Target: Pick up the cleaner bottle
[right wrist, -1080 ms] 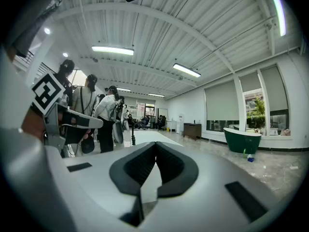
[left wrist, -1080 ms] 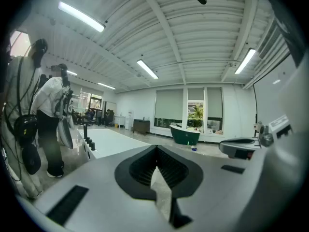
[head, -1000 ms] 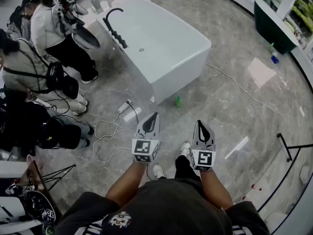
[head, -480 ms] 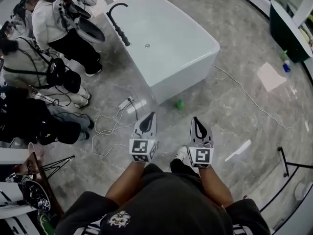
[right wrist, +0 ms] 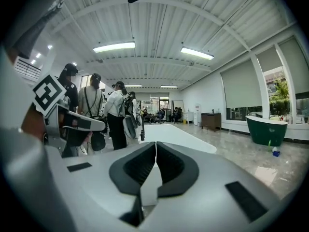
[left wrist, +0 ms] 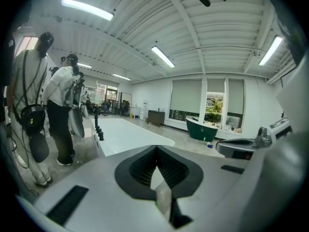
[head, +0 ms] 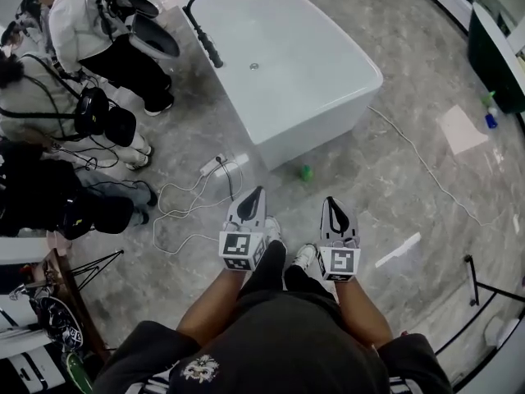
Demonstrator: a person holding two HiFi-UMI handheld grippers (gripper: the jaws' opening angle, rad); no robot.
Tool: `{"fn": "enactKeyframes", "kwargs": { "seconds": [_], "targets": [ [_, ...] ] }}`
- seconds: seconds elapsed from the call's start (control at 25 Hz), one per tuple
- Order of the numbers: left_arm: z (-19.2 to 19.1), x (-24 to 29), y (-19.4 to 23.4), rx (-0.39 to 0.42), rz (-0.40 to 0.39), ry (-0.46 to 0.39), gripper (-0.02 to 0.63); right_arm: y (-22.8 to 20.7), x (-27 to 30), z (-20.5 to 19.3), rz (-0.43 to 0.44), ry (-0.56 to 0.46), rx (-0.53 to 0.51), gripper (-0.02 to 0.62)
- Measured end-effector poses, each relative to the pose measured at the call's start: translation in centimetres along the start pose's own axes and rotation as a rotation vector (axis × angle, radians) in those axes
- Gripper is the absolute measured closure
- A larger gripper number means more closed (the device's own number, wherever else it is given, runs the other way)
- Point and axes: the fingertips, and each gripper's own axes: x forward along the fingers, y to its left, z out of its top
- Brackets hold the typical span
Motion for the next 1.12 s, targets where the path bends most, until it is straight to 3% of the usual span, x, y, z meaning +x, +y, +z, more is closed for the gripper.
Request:
{"fn": "enactKeyframes", "kwargs": {
  "seconds": [0.4, 0.72, 0.92, 1.12],
  "targets": [
    [-0.2, 7.3, 7.2, -0.038, -0.015, -0.009, 0.6, 1.3, 9.5, -1.7, 0.006, 0.047, -0.037, 0.578],
    [-4.8, 11.7, 9.1, -0.059, -0.038, 0.029, 0.6, 0.8, 14.2, -5.3, 0.02, 0.074, -0.033, 0.578],
    [-10.1, 15.1, 9.3, -0.065, -0.033, 0.045, 0.6, -0.2, 17.2, -10.5, 0.052, 0.097, -0.034, 0.578],
    [-17.1, 19.2, 8.6, -0.072, -0.041, 0.024, 0.6, -1.5, 19.8, -19.5, 0.081, 0.114, -0.024, 0.577]
  ]
}}
